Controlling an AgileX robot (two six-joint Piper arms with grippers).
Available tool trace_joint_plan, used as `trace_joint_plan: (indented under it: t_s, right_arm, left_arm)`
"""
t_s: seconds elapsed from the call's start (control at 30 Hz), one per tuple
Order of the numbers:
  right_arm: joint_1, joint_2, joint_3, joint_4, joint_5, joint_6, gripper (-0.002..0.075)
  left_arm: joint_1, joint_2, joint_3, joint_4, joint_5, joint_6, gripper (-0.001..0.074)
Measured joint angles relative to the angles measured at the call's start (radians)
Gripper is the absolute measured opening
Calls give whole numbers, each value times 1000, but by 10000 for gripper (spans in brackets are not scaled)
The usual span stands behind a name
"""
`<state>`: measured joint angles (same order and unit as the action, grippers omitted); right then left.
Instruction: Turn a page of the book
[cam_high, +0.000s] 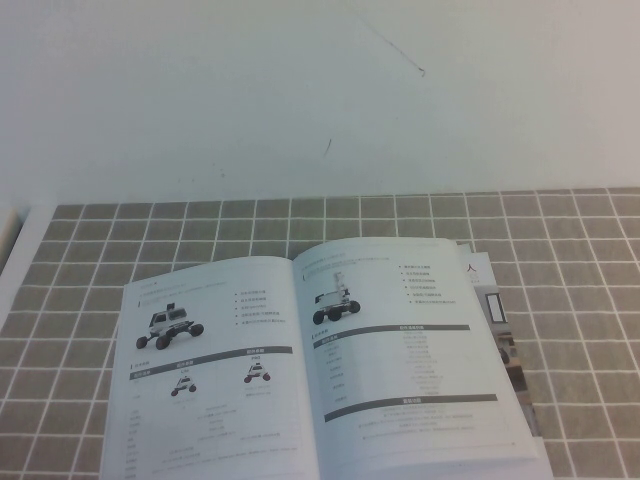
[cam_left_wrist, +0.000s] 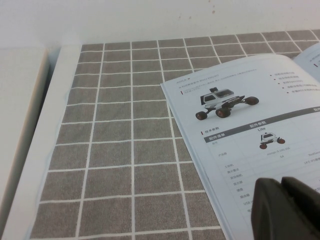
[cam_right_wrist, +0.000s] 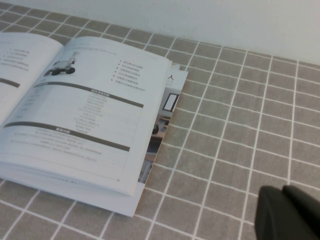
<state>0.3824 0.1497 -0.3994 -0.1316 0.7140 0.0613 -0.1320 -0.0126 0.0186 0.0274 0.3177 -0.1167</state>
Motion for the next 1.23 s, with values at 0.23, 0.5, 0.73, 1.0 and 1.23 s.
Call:
trace_joint_plan:
  t_s: [0.23,0.5,0.73,1.0,1.23]
  right_arm:
    - [-2,-15,10,-2,-5,-1,-1]
    - [-208,-154,178,-49,-166,-20,-1]
    - [-410,-162,412,-49,-386,-20,-1]
    - [-434,-162,420,-9,-361,-85,-1]
    - [-435,-162,420,94,-361,-218,-1]
  left_arm:
    - [0,0,0,-2,1,0,-4]
    - [0,0,0,-2,2,0,-4]
    - [0,0,-1,-4,3,0,-4]
    - [0,0,-1,-4,5,-2,-4]
    - [0,0,-1,-4,5,-4,-4]
